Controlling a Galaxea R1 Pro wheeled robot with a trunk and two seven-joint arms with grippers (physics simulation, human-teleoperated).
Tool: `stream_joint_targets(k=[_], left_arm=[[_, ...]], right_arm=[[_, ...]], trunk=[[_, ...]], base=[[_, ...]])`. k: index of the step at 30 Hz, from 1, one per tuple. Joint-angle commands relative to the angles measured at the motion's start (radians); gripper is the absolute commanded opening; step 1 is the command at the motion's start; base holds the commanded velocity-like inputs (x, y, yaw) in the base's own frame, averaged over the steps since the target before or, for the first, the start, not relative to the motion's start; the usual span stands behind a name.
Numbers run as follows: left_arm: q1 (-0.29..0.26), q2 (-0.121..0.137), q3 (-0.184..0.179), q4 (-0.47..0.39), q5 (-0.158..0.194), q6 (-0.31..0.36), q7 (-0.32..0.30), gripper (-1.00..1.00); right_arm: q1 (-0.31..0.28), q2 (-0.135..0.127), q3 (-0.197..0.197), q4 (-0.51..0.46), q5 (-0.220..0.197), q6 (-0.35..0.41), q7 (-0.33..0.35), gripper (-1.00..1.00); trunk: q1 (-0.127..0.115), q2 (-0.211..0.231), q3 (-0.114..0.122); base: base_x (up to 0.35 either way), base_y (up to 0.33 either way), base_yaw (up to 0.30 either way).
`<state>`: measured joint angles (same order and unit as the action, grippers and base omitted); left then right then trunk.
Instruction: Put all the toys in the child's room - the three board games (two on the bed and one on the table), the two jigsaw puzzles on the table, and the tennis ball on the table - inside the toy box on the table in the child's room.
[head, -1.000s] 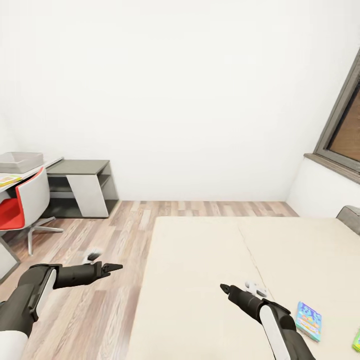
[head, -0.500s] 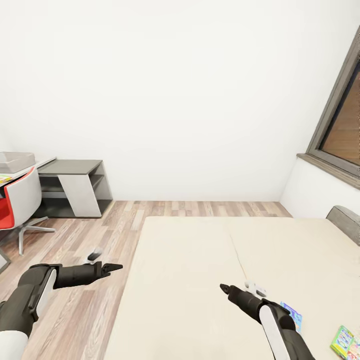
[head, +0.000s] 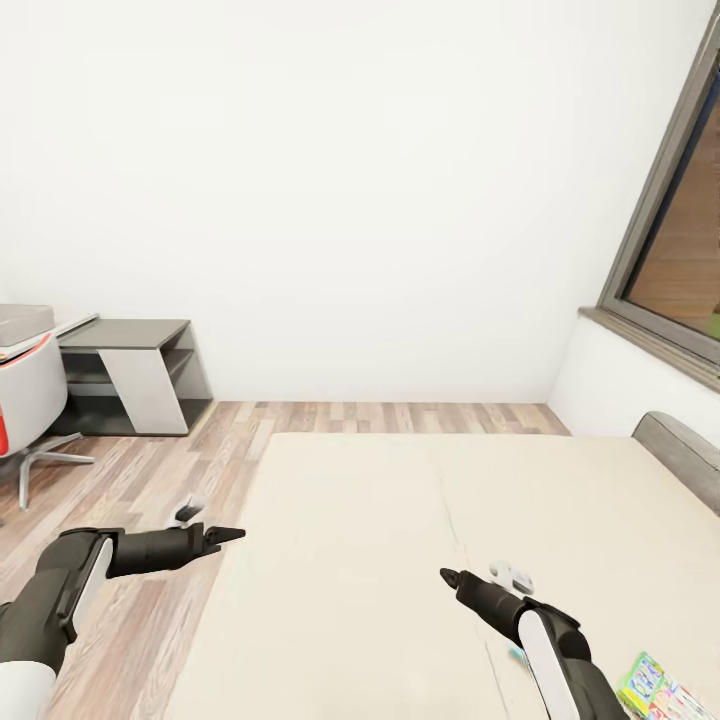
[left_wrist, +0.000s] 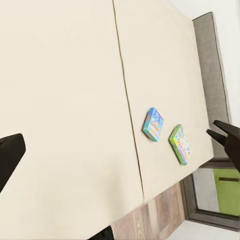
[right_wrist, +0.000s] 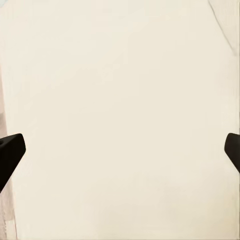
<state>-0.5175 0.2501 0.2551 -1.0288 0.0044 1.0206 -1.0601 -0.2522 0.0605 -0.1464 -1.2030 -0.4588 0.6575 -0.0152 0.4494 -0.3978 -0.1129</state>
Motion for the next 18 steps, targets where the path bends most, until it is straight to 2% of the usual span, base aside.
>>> stream_joint_targets(k=[1,18], left_arm=[[-0.001,0.000,0.001,-0.001,0.000,0.009,-0.003,1.00],[-0.001,0.000,0.001,-0.001,0.000,0.009,-0.003,1.00]], right_arm=[[-0.001,0.001,-0.003,-0.001,-0.006,0.005,-0.002,1.00],[-0.001,0.001,-0.004,-0.001,-0.006,0.005,-0.002,1.00]], trunk=[[0.001,-0.002,-0.002],[0.001,-0.002,-0.002]], base=[[0.000,-0.289,0.000],[0.000,-0.289,0.000]])
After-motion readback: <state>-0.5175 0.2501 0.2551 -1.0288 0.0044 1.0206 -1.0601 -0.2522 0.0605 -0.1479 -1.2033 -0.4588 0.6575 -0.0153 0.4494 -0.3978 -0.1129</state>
